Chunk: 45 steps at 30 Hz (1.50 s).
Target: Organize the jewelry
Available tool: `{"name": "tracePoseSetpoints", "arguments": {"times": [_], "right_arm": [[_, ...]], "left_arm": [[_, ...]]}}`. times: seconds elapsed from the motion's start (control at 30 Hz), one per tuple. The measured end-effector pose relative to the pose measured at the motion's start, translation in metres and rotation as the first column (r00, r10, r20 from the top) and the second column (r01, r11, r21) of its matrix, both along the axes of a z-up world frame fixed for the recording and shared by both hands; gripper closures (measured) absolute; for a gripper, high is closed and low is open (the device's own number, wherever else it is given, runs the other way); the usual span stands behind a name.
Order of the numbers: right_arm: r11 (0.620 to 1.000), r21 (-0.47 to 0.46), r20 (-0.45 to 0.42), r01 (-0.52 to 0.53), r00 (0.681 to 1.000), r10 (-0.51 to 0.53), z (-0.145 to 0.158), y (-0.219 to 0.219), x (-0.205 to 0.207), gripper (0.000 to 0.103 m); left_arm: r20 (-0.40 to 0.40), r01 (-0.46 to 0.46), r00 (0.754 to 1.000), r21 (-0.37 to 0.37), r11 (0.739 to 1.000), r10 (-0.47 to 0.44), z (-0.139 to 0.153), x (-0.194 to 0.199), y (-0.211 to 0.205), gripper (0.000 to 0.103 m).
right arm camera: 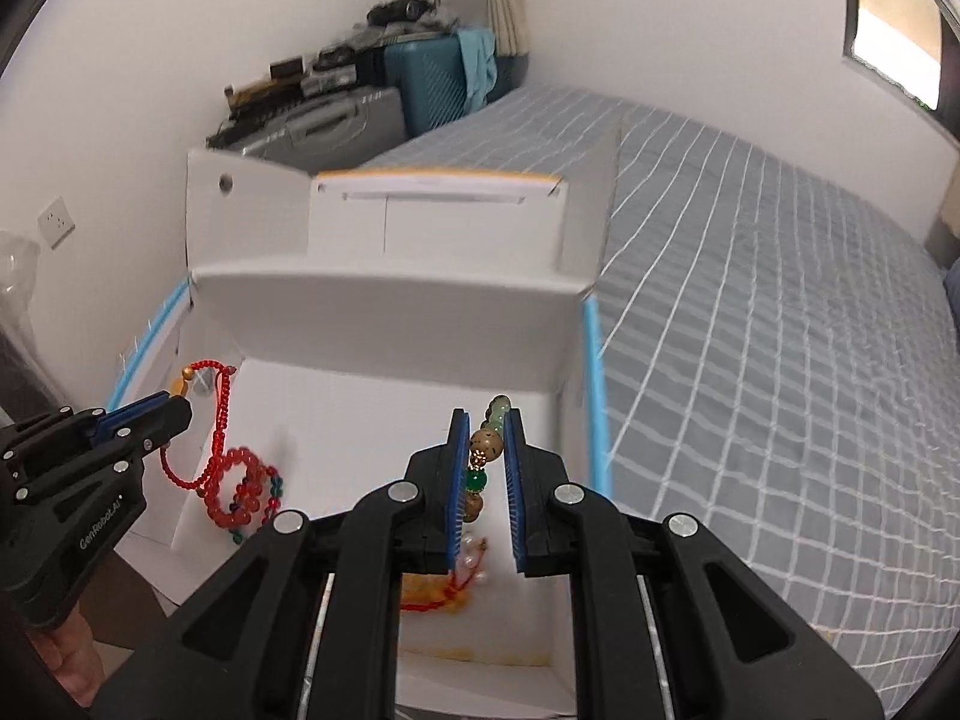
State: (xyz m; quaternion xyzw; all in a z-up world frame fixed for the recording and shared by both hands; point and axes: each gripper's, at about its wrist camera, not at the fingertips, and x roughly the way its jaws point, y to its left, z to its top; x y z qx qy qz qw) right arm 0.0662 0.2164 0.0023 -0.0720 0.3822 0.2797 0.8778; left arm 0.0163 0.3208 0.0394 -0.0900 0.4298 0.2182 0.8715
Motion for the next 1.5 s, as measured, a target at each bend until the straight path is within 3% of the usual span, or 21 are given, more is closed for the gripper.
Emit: {"name": "tracePoseSetpoints", "arguments": {"times": [0.2, 0.53, 0.6, 0.67, 0.73, 0.87, 0.97, 1.13, 1.3, 1.5], "right_arm": [[1.0, -0.028, -0.061, -0.002, 0.998, 0.0, -0.026, 0.012, 0.002, 0.092], [0.999, -0.048, -0.089, 0.004, 0.996, -0.008, -0.04, 0.021, 0.0, 0.09], [0.999, -0.034, -0.104, -0.002, 0.995, -0.001, -0.039, 0.02, 0.001, 0.08], [1.0, -0.003, -0.106, 0.003, 0.994, -0.003, -0.035, 0.015, -0.001, 0.053], [1.0, 0.018, -0.085, 0.021, 0.996, -0.019, -0.028, 0.008, -0.004, 0.043], [0.999, 0.031, -0.029, 0.036, 0.999, -0.036, -0.012, -0.003, -0.016, 0.019], [0.998, 0.022, 0.052, 0.05, 0.997, -0.051, 0.0, -0.012, -0.032, 0.011], [0.997, 0.042, 0.116, 0.065, 0.991, -0.07, 0.007, -0.031, -0.056, 0.008], [0.994, 0.078, 0.107, 0.074, 0.991, -0.082, 0.008, -0.047, -0.074, 0.008], [0.992, 0.096, 0.075, 0.088, 0.993, -0.095, 0.0, -0.06, -0.092, 0.008]], "left_arm": [[-0.029, -0.001, 1.0, -0.037, 0.999, 0.0, -0.026, 0.001, 0.01, 0.094], [-0.045, -0.019, 0.999, -0.045, 0.999, 0.017, -0.033, 0.003, 0.02, 0.092], [-0.042, -0.037, 0.998, -0.03, 0.999, 0.036, -0.032, 0.0, 0.02, 0.078], [-0.018, -0.054, 0.998, -0.018, 0.998, 0.053, -0.028, -0.006, 0.021, 0.063], [0.001, -0.064, 0.998, -0.005, 0.998, 0.064, -0.022, -0.012, 0.02, 0.057], [0.039, -0.061, 0.997, 0.007, 0.998, 0.06, -0.008, -0.028, 0.013, 0.034], [0.074, -0.057, 0.996, 0.045, 0.997, 0.054, 0.003, -0.044, 0.003, 0.029], [0.122, -0.056, 0.991, 0.043, 0.997, 0.051, 0.011, -0.076, -0.008, 0.018], [0.168, -0.047, 0.985, 0.061, 0.997, 0.037, 0.019, -0.1, -0.022, 0.006], [0.179, -0.03, 0.984, 0.06, 0.998, 0.018, 0.015, -0.115, -0.034, 0.006]]}}
